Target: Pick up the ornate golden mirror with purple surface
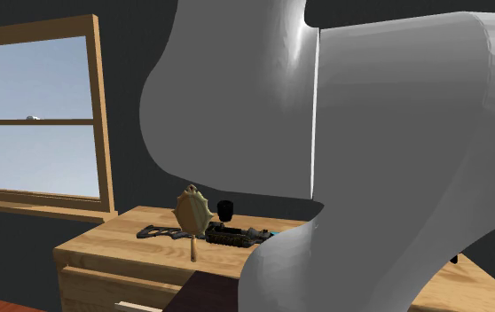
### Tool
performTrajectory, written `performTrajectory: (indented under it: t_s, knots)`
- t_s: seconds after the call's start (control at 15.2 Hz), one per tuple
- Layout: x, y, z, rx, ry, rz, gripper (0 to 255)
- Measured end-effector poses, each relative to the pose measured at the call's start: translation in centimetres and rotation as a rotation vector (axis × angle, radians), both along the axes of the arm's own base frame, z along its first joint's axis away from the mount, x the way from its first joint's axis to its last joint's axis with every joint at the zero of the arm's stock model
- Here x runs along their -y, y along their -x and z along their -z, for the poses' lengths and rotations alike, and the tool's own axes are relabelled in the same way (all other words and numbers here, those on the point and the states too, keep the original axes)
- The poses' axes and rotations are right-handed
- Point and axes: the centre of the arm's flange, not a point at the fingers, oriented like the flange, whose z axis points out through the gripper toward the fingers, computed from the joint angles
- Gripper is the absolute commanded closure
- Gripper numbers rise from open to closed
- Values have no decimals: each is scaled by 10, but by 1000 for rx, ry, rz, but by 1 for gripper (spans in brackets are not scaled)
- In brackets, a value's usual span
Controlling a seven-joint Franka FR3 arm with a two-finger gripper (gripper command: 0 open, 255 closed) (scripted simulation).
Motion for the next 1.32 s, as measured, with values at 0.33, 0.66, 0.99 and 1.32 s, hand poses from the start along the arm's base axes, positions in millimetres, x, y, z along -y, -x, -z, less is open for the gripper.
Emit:
performTrajectory:
  t_s: [0.33,0.66,0.99,1.32]
  knots:
    - [-35,-23,50,-59,-46,147,0]
    - [-65,-53,102,-118,-91,294,0]
    - [-100,-77,147,-177,-138,442,0]
    - [-128,-105,199,-236,-184,590,0]
